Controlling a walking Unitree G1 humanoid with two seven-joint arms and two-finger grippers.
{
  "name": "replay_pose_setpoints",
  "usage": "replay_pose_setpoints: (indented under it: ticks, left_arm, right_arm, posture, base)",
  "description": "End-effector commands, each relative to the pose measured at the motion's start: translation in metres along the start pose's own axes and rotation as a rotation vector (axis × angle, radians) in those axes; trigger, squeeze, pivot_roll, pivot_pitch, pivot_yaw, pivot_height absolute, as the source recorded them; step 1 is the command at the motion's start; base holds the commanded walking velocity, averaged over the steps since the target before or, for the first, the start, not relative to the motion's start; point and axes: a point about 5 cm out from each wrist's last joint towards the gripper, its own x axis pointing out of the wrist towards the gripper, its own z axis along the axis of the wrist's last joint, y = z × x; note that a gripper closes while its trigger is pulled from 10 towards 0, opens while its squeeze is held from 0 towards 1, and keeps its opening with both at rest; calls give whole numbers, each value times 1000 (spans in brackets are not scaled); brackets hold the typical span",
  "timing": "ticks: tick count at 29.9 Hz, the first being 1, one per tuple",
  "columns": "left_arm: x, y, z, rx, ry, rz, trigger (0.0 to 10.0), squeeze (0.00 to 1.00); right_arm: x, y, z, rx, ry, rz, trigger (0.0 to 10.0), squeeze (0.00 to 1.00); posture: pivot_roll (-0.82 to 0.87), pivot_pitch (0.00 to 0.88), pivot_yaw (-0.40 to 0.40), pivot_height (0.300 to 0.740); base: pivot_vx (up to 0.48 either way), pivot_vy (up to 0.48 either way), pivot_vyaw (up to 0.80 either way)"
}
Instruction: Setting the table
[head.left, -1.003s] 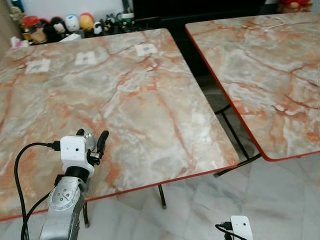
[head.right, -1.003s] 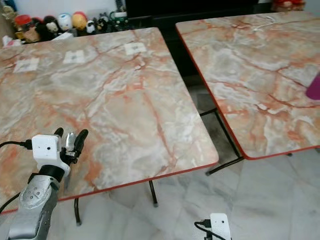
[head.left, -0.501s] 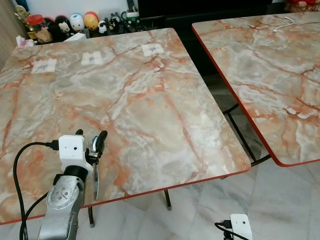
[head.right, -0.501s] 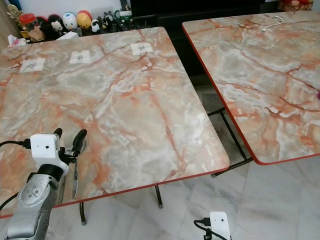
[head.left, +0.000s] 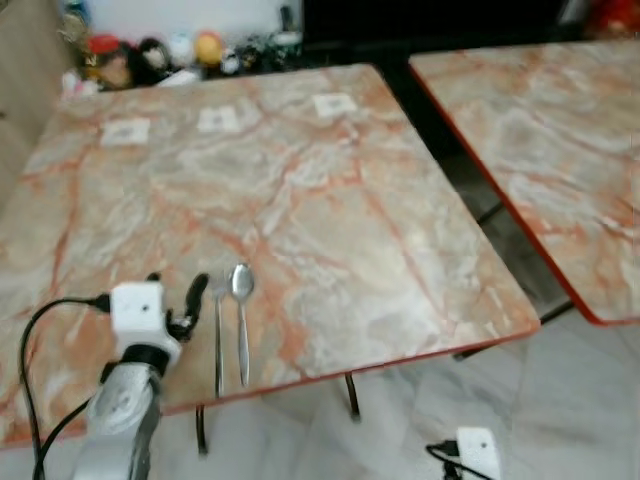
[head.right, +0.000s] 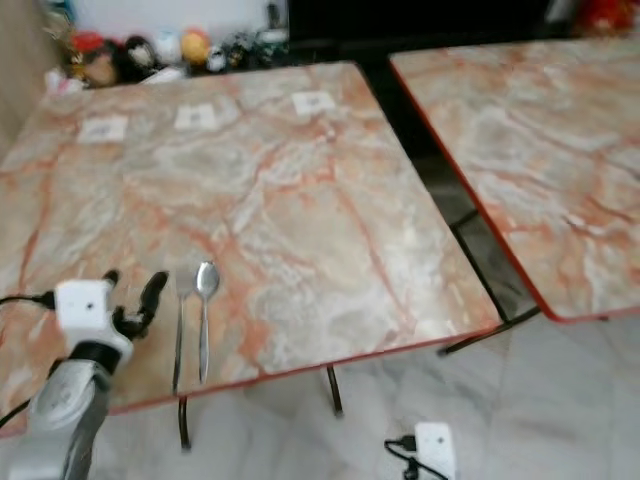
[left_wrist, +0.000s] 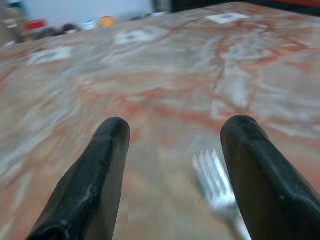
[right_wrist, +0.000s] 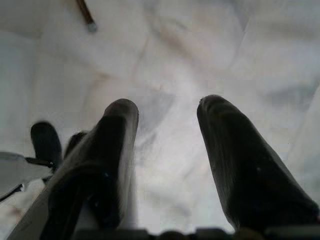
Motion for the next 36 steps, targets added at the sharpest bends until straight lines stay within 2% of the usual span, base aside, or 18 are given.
replay_pose_setpoints:
  ticks: [1, 9, 17, 19, 24, 26, 27, 28, 31, 36]
  left_arm:
    - [2, -9, 5, -17, -17, -32, 10000, 0]
    - [2, -16, 9, -35, -15, -81, 10000, 0]
    - [-12, -26, 12, -53, 2, -115, 10000, 0]
    - [-22, -27, 15, -77, 46, -100, 10000, 0]
    - [-29, -30, 19, -94, 84, -89, 10000, 0]
    - [-31, -31, 19, -75, 114, -83, 10000, 0]
    - [-34, -33, 16, -42, 180, -72, 10000, 0]
    - [-34, -34, 15, -31, 205, -69, 10000, 0]
    - [-30, -37, 8, -5, 336, -19, 10000, 0]
    - [-22, -41, 12, -16, 348, -16, 10000, 0]
  right_arm:
    - [-2, -7, -8, 0, 17, -17, 10000, 0]
    - [-2, -6, -8, -4, 16, -16, 10000, 0]
    - [-2, -7, -8, -5, 14, -20, 10000, 0]
    - [-2, -7, -8, -8, 14, -24, 10000, 0]
    - [-1, -7, -8, -11, 14, -26, 10000, 0]
    - [-1, -8, -8, -15, 15, -25, 10000, 0]
    - [-1, -7, -7, -20, 15, -25, 10000, 0]
    - [-1, -7, -7, -21, 15, -24, 10000, 0]
    - [-1, -7, -7, -22, 16, -26, 10000, 0]
    - [-1, -6, -8, -21, 19, -29, 10000, 0]
  posture:
    - [-25, 138, 58, 740]
    - [-23, 137, 61, 740]
    - [-20, 137, 62, 740]
    - [-13, 135, 62, 740]
    - [2, 138, 63, 740]
    - [4, 138, 62, 740]
    - [6, 138, 62, 740]
    - [6, 138, 62, 740]
    - [3, 136, 67, 740]
    - [0, 130, 72, 740]
  base:
    - [0, 0, 0]
    - [0, 0, 0]
    - [0, 0, 0]
    - [0, 0, 0]
    - [0, 0, 0]
    - [0, 0, 0]
    - [0, 0, 0]
    - [0, 0, 0]
    - [0, 0, 0]
    - [0, 0, 0]
